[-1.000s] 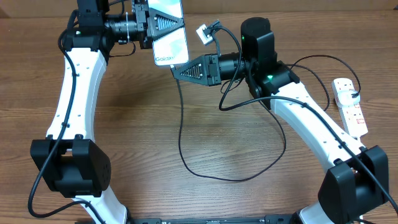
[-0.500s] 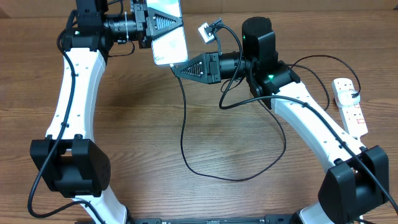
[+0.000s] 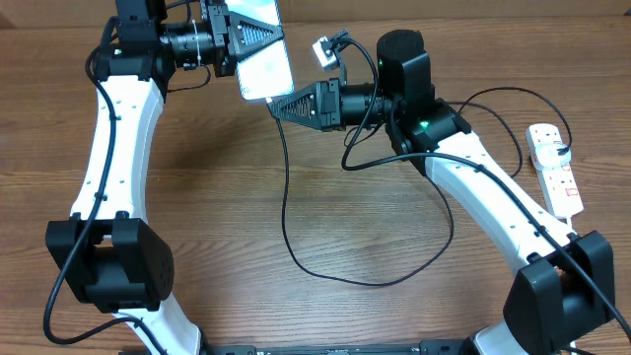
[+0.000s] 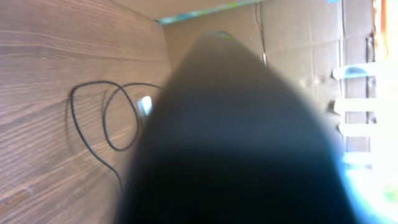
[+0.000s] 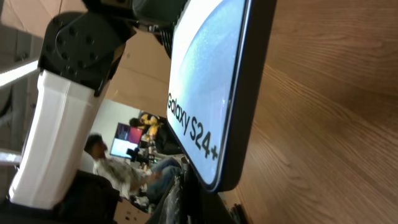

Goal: Plug charger to phone and switch on socket

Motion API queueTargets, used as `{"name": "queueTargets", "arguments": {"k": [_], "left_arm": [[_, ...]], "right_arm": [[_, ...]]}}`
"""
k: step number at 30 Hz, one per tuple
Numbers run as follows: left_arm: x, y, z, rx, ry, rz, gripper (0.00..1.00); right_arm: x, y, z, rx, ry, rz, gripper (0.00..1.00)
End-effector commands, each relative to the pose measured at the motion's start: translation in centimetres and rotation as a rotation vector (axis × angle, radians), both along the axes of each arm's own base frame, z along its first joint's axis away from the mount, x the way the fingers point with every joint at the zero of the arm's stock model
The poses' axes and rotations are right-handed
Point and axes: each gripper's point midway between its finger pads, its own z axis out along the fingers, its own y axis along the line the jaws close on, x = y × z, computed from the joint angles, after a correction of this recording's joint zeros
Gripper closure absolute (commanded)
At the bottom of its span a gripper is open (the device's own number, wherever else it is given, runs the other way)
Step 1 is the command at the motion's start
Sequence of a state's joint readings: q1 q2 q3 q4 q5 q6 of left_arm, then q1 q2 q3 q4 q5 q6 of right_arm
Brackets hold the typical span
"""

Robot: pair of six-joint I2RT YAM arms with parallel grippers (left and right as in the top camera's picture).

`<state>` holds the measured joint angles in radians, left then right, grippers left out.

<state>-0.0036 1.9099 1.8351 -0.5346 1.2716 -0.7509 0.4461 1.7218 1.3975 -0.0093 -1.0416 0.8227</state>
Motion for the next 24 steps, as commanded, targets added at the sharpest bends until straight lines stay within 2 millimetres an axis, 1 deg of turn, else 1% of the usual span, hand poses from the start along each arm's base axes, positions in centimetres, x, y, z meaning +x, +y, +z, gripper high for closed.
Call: {"name": "queueTargets", "arguments": {"k": [1,7,12,15,18,19,21,24], "left_arm": [[-1.1,-1.5,0.7,-0.014,-0.01,-0.056,0.96],[-1.2,-1.5,0.8,-0.018,-0.008,-0.061,0.96],[-1.9,-1.7,1.2,-0.043,-0.003,-0.097,0.96],[-2.0,-1.7,1.3,-0.05,-0.004,-0.106,0.96],[-1.7,-1.2,1.2,-0.044,-0.005,-0.086,0.96],[-1.6,-0.9,1.2,-0.043,-0.005,-0.079,0.96],[-1.3,-0.4,1.2,-0.042,-0.004,-0.067,0.96],[-1.0,0.0,1.1,-0.036,-0.005,-0.049,0.96]], "right_arm": [[3.2,-0.5,1.2,0.007,-0.016,-0.179,0.96],[3.3,0.6,1.1,-0.005,-0.028,-0.219,0.96],[3.1,1.5,1.8,0.011,-0.07,-0.229,0.96],[3.0,1.5,1.9,0.015,-0.075,-0.227,0.96],[3.0,1.1,1.0,-0.017,-0.085,-0.211,0.96],[2.8,0.9,0.7,-0.03,-0.093,-0.193,0.96],[1.7,0.8,0.2,-0.04,-0.122,-0.119,0.96],[-0.2,0.9,0.5,-0.013,-0.165,0.008,0.96]]}}
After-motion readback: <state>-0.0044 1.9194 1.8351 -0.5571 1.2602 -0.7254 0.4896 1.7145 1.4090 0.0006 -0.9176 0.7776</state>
